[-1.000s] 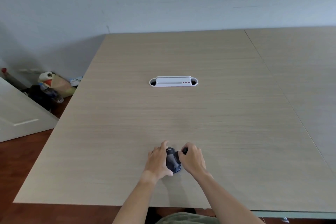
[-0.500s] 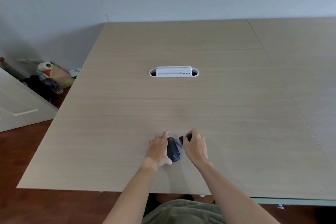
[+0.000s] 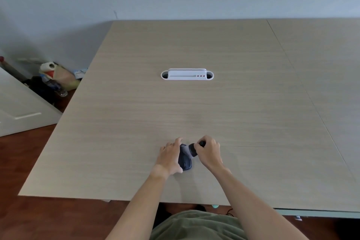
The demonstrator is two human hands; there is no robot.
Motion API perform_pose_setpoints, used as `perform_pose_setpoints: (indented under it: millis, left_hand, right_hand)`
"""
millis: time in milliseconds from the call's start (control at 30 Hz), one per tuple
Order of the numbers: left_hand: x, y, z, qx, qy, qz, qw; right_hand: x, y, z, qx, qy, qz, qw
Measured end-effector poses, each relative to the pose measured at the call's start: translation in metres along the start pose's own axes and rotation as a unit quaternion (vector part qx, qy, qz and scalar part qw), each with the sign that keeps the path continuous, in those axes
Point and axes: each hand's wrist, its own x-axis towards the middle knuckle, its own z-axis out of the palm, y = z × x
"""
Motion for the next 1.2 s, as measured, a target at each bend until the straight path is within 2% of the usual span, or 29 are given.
perform_pose_setpoints:
  millis: [100, 200, 267, 333, 433, 533, 633, 800, 900, 1000, 1100, 1200]
  left_hand:
    - [0.0, -0.001, -0.002, 0.007, -0.009, 0.008, 1.0]
    - [0.0, -0.002, -0.003, 0.031, -0.016, 0.02, 0.999]
    - [0.0, -0.003, -0.003, 0.039, -0.02, 0.025, 0.999]
    - [0.0, -0.005, -0.003, 0.036, -0.024, 0.028, 0.999]
    - [0.0, -0.005, -0.005, 0.022, -0.03, 0.029, 0.999]
    - [0.001, -0.006, -0.005, 0.037, -0.034, 0.032, 0.998]
    - [0.002, -0.006, -0.005, 0.04, -0.036, 0.032, 0.998]
    - [0.002, -0.007, -0.007, 0.019, -0.039, 0.032, 0.999]
    - [0.003, -0.006, -0.008, 0.035, -0.041, 0.033, 0.998]
    - [0.003, -0.005, -0.007, 0.043, -0.04, 0.031, 0.998]
    - [0.003, -0.005, -0.006, 0.041, -0.039, 0.031, 0.998]
    - [0.002, -0.006, -0.006, 0.039, -0.037, 0.028, 0.998]
  right_hand:
    - [0.0, 0.0, 0.003, -0.014, -0.045, 0.007, 0.999]
    - [-0.002, 0.003, 0.003, -0.046, 0.019, 0.05, 0.998]
    - [-0.002, 0.002, 0.002, -0.023, 0.05, 0.049, 0.997]
    - [0.0, 0.0, 0.003, 0.015, 0.036, 0.027, 0.999]
    - [0.001, -0.003, 0.006, 0.027, -0.032, 0.022, 0.999]
    - [0.002, 0.0, 0.007, -0.04, -0.006, 0.053, 0.998]
    - [0.004, -0.003, 0.003, -0.037, 0.027, 0.056, 0.997]
    - [0.007, -0.005, 0.009, 0.029, -0.04, 0.059, 0.997]
    - [0.005, 0.001, 0.011, -0.029, 0.011, 0.085, 0.996]
    - [0.005, 0.002, 0.008, -0.001, 0.052, 0.078, 0.996]
    - [0.006, 0.001, 0.005, 0.057, 0.021, 0.07, 0.996]
    - [0.007, 0.004, 0.005, 0.014, -0.029, 0.067, 0.997]
